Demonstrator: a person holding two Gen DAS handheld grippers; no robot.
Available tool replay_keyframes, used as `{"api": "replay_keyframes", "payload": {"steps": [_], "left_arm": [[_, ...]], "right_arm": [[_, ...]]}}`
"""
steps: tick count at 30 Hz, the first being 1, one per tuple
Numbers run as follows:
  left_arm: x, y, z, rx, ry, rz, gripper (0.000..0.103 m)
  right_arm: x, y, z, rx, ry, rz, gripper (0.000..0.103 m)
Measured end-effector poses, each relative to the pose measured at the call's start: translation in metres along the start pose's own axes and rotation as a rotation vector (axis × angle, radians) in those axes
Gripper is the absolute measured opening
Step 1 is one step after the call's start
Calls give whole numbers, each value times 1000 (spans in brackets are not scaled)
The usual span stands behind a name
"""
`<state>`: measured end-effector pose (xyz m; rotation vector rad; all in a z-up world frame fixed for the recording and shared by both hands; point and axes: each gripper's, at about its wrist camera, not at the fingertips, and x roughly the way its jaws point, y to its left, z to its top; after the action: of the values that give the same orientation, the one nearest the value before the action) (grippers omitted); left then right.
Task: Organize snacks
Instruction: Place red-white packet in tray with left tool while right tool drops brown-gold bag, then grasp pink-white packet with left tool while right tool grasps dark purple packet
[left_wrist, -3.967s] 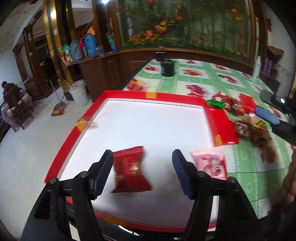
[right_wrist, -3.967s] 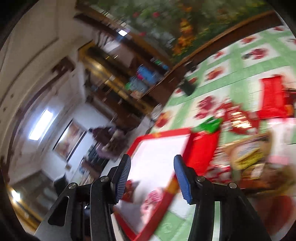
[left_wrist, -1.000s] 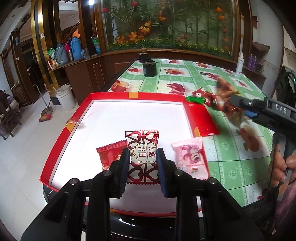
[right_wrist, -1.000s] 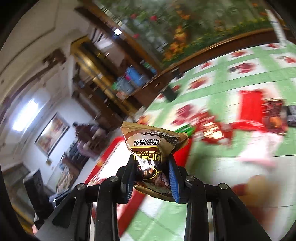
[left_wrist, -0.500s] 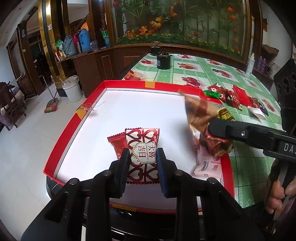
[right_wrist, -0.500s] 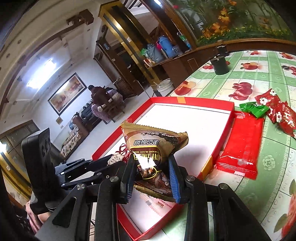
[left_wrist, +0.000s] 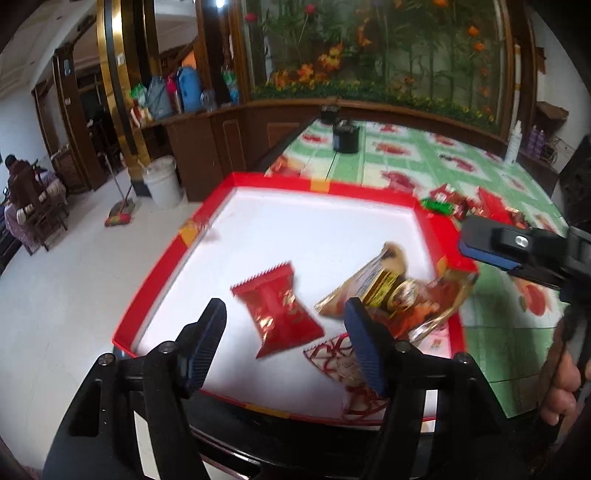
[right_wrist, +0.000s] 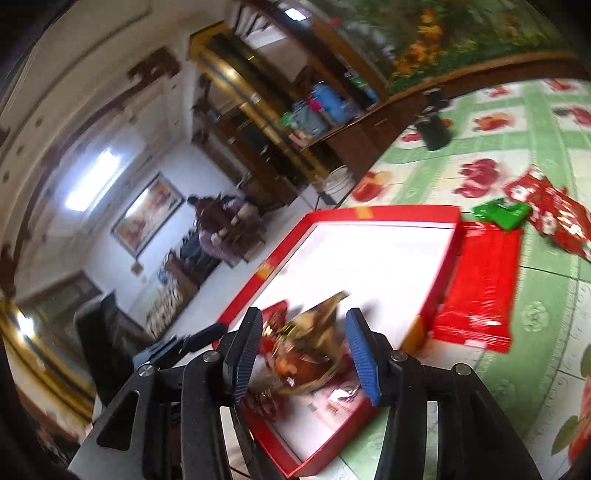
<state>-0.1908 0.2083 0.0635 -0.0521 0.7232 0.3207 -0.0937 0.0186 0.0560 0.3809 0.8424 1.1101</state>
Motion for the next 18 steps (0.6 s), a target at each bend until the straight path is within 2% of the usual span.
{"api": "replay_keyframes", "payload": {"steps": [1, 3, 4, 6, 8, 11, 14, 16, 18], "left_arm": [[-5, -4, 2, 8, -25, -19, 66], [-11, -12, 3, 23, -49, -56, 76], [-13, -18, 4, 34, -55, -77, 77], [-16, -38, 5, 83, -63, -123, 77], [-17, -60, 4, 163, -79, -130, 77], [-12, -93, -2, 318, -117, -31, 78], [4, -109, -12, 439, -109, 88, 78], [18, -103, -15, 435, -59, 120, 78], [22, -85, -13, 374, -36, 94, 84]], "right_arm": [[-3, -4, 3, 18, -14, -8, 49], [-11, -14, 7, 66, -63, -39, 49], [-14, -18, 9, 87, -82, -51, 50], [-23, -31, 13, 144, -131, -81, 51], [-29, -42, 16, 197, -164, -85, 52], [-36, -56, 19, 267, -195, -75, 52], [-41, -65, 21, 307, -208, -66, 52], [-42, -69, 22, 321, -214, -67, 52], [-45, -71, 24, 324, -227, -70, 52]]}}
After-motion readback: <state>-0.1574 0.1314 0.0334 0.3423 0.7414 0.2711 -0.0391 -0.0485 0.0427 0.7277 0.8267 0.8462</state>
